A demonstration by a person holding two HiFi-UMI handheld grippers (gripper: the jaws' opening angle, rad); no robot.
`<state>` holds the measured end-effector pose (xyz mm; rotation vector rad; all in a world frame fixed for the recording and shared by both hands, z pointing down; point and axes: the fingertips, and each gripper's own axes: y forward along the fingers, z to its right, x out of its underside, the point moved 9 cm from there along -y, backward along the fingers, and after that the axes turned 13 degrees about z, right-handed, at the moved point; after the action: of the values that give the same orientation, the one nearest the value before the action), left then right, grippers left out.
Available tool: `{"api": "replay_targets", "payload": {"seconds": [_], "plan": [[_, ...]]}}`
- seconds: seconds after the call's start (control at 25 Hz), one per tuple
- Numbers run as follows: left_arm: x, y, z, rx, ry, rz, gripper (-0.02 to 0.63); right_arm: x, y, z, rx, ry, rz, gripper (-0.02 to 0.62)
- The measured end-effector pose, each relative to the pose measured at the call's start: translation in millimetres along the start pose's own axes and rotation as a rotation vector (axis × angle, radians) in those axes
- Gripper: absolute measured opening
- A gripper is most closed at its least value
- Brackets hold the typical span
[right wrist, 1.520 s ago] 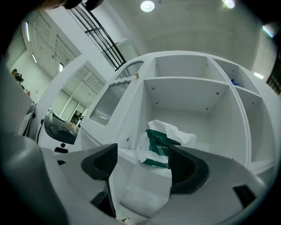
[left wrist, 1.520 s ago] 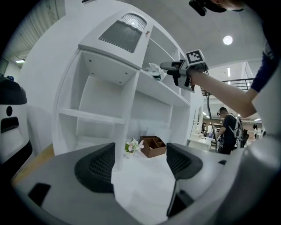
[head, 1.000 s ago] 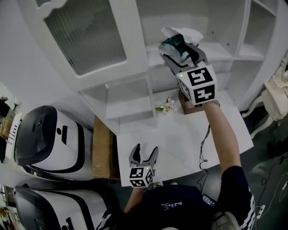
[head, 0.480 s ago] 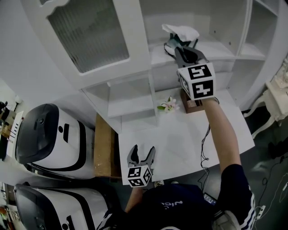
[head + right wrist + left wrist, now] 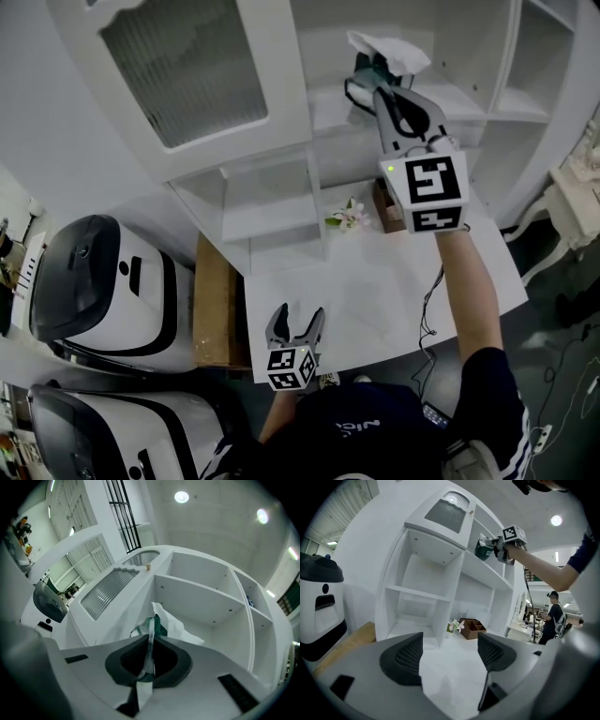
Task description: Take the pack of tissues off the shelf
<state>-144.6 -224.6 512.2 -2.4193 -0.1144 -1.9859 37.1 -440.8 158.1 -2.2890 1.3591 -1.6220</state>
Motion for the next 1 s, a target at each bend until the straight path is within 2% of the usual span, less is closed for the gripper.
{"api": "replay_targets", "payload": {"seconds": [0.44,1.0], "plan": [[-4,1,14,0.079,0.009,0.010,0.350,-23,-47,-8,-0.016,-0.005,0.022,0.012],[-7,2,22,0.127,0.038,0.015,0.350,-25,-108,-41,-0.001,-0.007,0.087,0.012]]}}
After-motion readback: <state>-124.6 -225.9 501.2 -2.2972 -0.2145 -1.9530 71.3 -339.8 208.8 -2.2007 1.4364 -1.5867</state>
